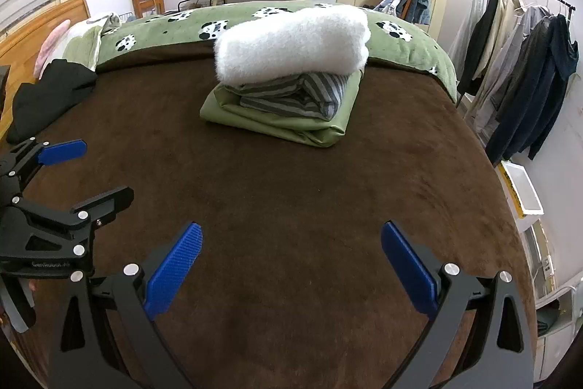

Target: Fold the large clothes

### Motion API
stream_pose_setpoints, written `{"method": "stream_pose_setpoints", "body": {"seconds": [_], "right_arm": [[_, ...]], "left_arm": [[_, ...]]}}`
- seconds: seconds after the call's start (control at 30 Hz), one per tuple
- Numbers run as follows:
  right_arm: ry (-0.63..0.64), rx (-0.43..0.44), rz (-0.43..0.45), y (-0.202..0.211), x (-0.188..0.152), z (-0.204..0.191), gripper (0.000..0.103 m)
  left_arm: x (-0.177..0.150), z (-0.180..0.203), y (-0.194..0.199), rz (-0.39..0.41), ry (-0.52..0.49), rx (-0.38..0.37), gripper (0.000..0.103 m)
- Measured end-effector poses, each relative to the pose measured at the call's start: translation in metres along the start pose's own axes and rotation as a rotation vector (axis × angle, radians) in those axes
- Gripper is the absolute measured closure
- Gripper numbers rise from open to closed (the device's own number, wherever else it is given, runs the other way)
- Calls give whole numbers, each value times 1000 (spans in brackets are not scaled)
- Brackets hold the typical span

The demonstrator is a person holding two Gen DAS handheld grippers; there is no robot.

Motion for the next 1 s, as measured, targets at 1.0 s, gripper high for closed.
{"method": "stream_pose_setpoints", "body": {"seconds": [1.0], "right_arm": [[1, 10, -2, -23, 22, 0, 6]], "left_arm": [[20, -14, -14, 45, 6, 40, 7]]}}
Point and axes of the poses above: each gripper's, at about its wrist camera, not at the fingertips, and y roughly against the way its jaws point, z to its right, x to its top, the point moved 2 cm from there along -y, roughly the way its jaws point, and after that the axes turned 11 degrees about -y, right-handed, at the moved point
